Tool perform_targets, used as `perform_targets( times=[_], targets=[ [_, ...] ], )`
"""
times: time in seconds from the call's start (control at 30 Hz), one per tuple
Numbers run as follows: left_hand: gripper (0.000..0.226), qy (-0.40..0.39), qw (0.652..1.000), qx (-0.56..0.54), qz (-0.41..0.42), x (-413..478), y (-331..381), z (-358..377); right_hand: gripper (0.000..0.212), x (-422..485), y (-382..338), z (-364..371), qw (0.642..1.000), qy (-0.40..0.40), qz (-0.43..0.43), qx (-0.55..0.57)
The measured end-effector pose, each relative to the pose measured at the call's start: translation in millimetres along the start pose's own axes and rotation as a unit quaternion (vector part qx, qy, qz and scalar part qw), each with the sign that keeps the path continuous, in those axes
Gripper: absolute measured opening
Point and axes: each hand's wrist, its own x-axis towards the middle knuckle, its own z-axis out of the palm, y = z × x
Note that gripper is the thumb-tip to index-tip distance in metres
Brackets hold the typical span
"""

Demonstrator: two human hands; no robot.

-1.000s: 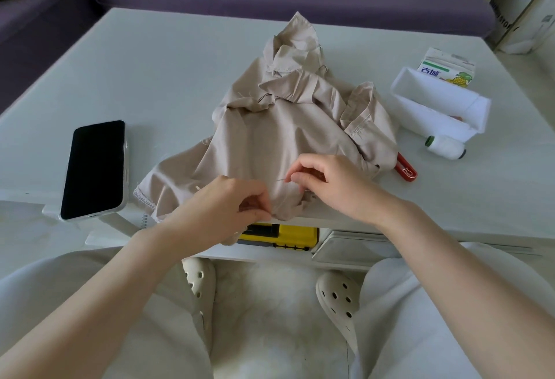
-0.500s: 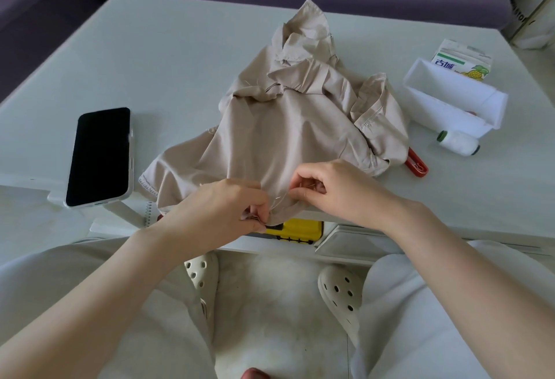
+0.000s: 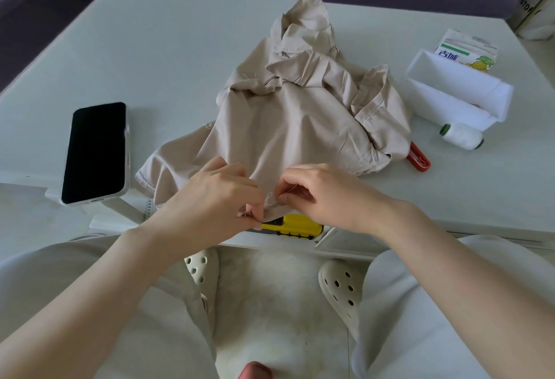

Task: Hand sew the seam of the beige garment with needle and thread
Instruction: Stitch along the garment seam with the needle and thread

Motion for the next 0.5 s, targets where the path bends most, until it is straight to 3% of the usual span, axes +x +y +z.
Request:
perform_targets(
  times=[0.17, 0.3, 0.4, 0.5],
  targets=[
    [0.01, -0.001, 1.0, 0.002, 0.007, -1, -3, 1, 0.009, 0, -2, 0, 1.0, -0.007, -0.005, -0.021],
    [0.03, 0.006, 0.999, -0.009, -0.05, 0, 0, 3, 0.008, 1, -1, -4, 0.997, 0.069, 0.008, -0.015],
    [0.034, 0.052, 0.99, -0.053, -0.117, 7, 1, 7, 0.009, 4, -3, -9, 0.982, 0.148, 0.075, 0.096],
    [0.021, 0.071, 0.978, -0.1, -0.167, 16, 1, 15, 0.018, 7, -7, -18, 0.929, 0.22, 0.132, 0.265]
  ],
)
